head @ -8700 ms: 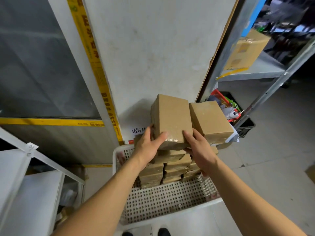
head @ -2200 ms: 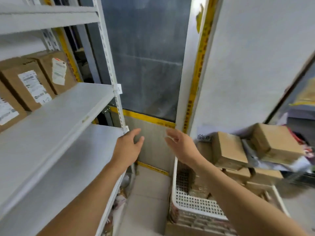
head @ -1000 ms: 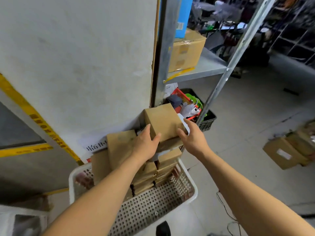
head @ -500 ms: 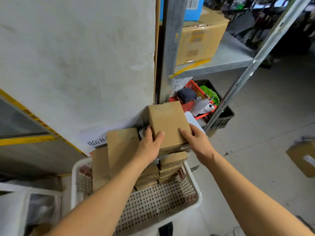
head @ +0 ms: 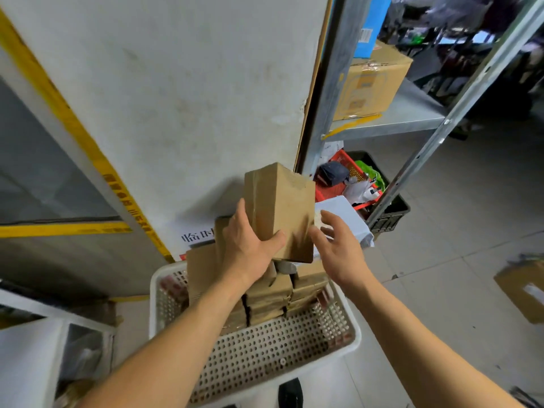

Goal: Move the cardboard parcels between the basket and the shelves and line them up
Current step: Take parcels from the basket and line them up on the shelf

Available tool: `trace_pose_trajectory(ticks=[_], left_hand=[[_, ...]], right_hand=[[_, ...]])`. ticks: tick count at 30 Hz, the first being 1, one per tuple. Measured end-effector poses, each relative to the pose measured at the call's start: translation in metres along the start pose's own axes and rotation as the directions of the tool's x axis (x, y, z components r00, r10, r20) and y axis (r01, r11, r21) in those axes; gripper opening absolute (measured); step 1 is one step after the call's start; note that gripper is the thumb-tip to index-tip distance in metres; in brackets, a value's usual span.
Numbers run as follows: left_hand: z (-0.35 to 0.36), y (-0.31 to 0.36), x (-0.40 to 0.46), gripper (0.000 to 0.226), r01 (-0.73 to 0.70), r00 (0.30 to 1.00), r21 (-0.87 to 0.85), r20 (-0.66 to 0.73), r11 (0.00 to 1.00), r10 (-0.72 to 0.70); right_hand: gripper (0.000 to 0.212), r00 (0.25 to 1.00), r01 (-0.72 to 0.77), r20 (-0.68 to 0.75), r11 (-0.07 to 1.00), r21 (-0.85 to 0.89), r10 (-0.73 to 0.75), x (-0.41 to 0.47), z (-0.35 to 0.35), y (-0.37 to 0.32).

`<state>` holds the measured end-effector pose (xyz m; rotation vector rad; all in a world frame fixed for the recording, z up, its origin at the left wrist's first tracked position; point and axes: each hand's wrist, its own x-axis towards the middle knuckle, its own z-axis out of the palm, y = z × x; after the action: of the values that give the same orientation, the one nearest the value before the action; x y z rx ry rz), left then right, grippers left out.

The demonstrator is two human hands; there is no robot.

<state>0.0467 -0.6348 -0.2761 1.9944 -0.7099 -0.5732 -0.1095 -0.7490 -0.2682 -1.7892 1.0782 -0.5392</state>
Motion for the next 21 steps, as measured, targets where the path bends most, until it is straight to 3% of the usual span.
trace_pose_trajectory(ticks=[2, 5, 7, 9, 14, 19, 21], left_hand=[[-0.012, -0.002, -0.008, 0.121, -0.071, 0.994, 0.11, -0.071, 0.991, 0.08], [-0.029, -0.007, -0.024, 0.123, -0.178, 0.979, 0.197, -0.062, 0.964, 0.194], [-0.045, -0.011, -0.035, 0.114, -0.214, 0.972, 0.19, -0.053, 0.958, 0.227], [-0.062, -0.019, -0.045, 0.091, -0.264, 0.957, 0.16, -0.077, 0.951, 0.279], [-0.097, -0.029, -0.06, 0.057, -0.379, 0.925, -0.01, -0.031, 0.925, 0.378], [-0.13, -0.04, -0.07, 0.06, -0.408, 0.909, -0.062, 0.058, 0.911, 0.412], [-0.144, -0.049, -0.069, 0.063, -0.37, 0.929, -0.065, -0.014, 0.927, 0.37]], right_hand=[[0.053, 0.996, 0.027, 0.083, 0.99, 0.138, -0.039, -0.02, 0.018, -0.022], [0.057, 0.968, -0.086, 0.249, 0.921, 0.38, -0.012, -0.04, 0.041, -0.048], [0.048, 0.96, -0.113, 0.28, 0.873, 0.475, -0.029, -0.044, 0.049, -0.062], [0.048, 0.954, -0.154, 0.3, 0.827, 0.54, -0.018, -0.047, 0.055, -0.071], [0.061, 0.938, -0.186, 0.345, 0.816, 0.548, -0.017, -0.054, 0.077, -0.079], [0.077, 0.938, -0.179, 0.347, 0.822, 0.54, -0.024, -0.059, 0.103, -0.075], [0.077, 0.924, -0.216, 0.381, 0.797, 0.564, -0.019, -0.06, 0.107, -0.075]])
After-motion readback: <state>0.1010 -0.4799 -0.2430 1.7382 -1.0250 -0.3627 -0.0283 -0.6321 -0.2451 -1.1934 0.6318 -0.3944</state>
